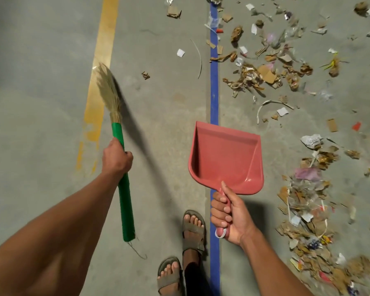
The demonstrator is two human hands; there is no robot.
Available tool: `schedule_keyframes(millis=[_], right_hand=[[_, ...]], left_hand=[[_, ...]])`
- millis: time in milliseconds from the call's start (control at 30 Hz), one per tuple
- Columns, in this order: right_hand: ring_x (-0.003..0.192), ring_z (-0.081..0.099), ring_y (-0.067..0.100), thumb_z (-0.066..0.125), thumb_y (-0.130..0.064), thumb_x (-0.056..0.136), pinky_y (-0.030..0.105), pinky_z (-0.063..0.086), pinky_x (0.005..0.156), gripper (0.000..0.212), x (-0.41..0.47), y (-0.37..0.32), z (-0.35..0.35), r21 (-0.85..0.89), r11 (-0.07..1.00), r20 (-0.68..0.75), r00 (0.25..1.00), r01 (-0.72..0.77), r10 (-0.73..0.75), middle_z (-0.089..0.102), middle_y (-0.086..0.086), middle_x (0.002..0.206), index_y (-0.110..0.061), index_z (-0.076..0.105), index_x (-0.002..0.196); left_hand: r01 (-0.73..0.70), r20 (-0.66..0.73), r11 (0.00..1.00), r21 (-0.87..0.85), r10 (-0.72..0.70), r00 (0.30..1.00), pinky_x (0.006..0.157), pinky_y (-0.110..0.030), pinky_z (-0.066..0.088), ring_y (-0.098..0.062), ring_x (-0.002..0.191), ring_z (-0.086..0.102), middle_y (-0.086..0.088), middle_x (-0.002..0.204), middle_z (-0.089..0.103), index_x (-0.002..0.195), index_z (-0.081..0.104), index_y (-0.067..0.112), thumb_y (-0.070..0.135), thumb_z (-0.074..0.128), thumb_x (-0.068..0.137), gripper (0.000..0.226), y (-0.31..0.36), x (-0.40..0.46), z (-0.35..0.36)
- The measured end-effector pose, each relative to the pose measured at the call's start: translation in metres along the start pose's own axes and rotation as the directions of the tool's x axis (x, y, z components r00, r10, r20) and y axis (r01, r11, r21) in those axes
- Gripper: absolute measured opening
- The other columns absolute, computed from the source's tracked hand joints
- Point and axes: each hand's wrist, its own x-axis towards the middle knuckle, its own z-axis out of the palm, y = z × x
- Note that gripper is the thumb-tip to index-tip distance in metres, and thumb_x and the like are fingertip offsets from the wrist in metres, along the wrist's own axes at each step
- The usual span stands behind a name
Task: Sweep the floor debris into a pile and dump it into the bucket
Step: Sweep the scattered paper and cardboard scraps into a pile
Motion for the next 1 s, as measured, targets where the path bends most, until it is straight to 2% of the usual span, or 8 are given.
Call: schedule_keyframes(millis=[200,333,467,567,667,800,900,1000], right_hand=[[0.036,0.013,0.006,0.056,-0.048,0.103,0.021,0.014,0.034,0.046,0.015,-0.054,-0.003,-0.014,1.0,0.011,1.0,-0.005,0.005,0.025,-0.008,0.048,-0.021,0.039,0.07],[0.031,0.023,0.004,0.056,-0.047,0.103,0.02,0.018,0.031,0.046,0.019,-0.099,-0.01,0.012,0.999,0.008,0.999,0.036,-0.036,0.026,-0.008,0.047,-0.021,0.039,0.069],[0.031,0.025,0.003,0.055,-0.047,0.105,0.02,0.021,0.03,0.047,0.018,-0.133,-0.008,0.026,0.997,0.004,0.997,0.077,-0.077,0.028,-0.008,0.046,-0.02,0.038,0.07],[0.031,0.025,0.003,0.056,-0.047,0.105,0.02,0.023,0.03,0.047,0.018,-0.149,-0.002,0.032,0.996,0.011,0.997,0.082,-0.082,0.029,-0.008,0.047,-0.02,0.039,0.07],[0.031,0.025,0.004,0.057,-0.046,0.104,0.02,0.022,0.03,0.047,0.019,-0.159,0.01,0.045,0.996,0.021,0.997,0.073,-0.074,0.028,-0.008,0.047,-0.02,0.039,0.07],[0.032,0.022,0.004,0.056,-0.047,0.103,0.021,0.018,0.031,0.046,0.03,-0.163,0.036,0.043,0.997,0.006,0.998,0.061,-0.062,0.024,-0.008,0.049,-0.021,0.038,0.07],[0.032,0.021,0.004,0.056,-0.047,0.103,0.021,0.016,0.032,0.046,0.042,-0.167,0.059,0.04,0.998,-0.006,0.998,0.058,-0.058,0.018,-0.008,0.051,-0.021,0.038,0.069],[0.034,0.016,0.005,0.055,-0.047,0.103,0.021,0.015,0.033,0.047,0.057,-0.171,0.076,0.037,0.998,-0.012,0.999,0.052,-0.051,0.021,-0.008,0.05,-0.021,0.038,0.069]], left_hand=[[-0.343,0.323,0.927,0.155,0.28,0.904,0.079,-0.037,0.05,-0.042,0.103,0.063,-0.018,0.12,0.063,0.124,0.052,0.011,0.012,0.06,0.084,0.04,0.088,-0.002,0.04],[-0.679,0.556,0.73,0.081,0.532,0.638,0.104,-0.04,0.05,-0.038,0.13,0.056,-0.006,0.16,0.043,0.158,0.034,0.022,0.007,0.055,0.083,0.079,0.165,-0.025,0.078],[-0.89,0.641,0.454,0.027,0.675,0.364,0.094,-0.037,0.05,-0.038,0.121,0.06,-0.009,0.147,0.056,0.147,0.052,0.022,0.0,0.053,0.084,0.068,0.219,-0.039,0.085],[-0.925,0.618,0.379,0.009,0.725,0.303,0.083,-0.037,0.052,-0.035,0.111,0.064,0.001,0.155,0.049,0.155,0.041,0.035,-0.001,0.051,0.083,0.081,0.224,-0.029,0.076],[-0.908,0.559,0.418,0.029,0.746,0.362,0.086,-0.034,0.053,-0.031,0.115,0.065,0.013,0.168,0.028,0.162,0.02,0.043,0.002,0.05,0.082,0.095,0.202,-0.002,0.057],[-0.776,0.363,0.624,0.091,0.705,0.609,0.104,-0.045,0.052,-0.038,0.13,0.058,-0.002,0.169,0.029,0.165,0.023,0.025,0.007,0.052,0.086,0.085,0.158,0.041,0.013],[-0.573,0.205,0.805,0.154,0.542,0.815,0.106,-0.049,0.048,-0.045,0.13,0.054,-0.012,0.168,0.028,0.164,0.022,0.015,0.006,0.058,0.089,0.084,0.141,0.07,-0.012],[-0.326,0.075,0.936,0.137,0.318,0.945,0.1,-0.05,0.049,-0.048,0.122,0.056,-0.021,0.156,0.043,0.156,0.03,0.007,0.006,0.058,0.089,0.073,0.141,0.097,-0.019]])
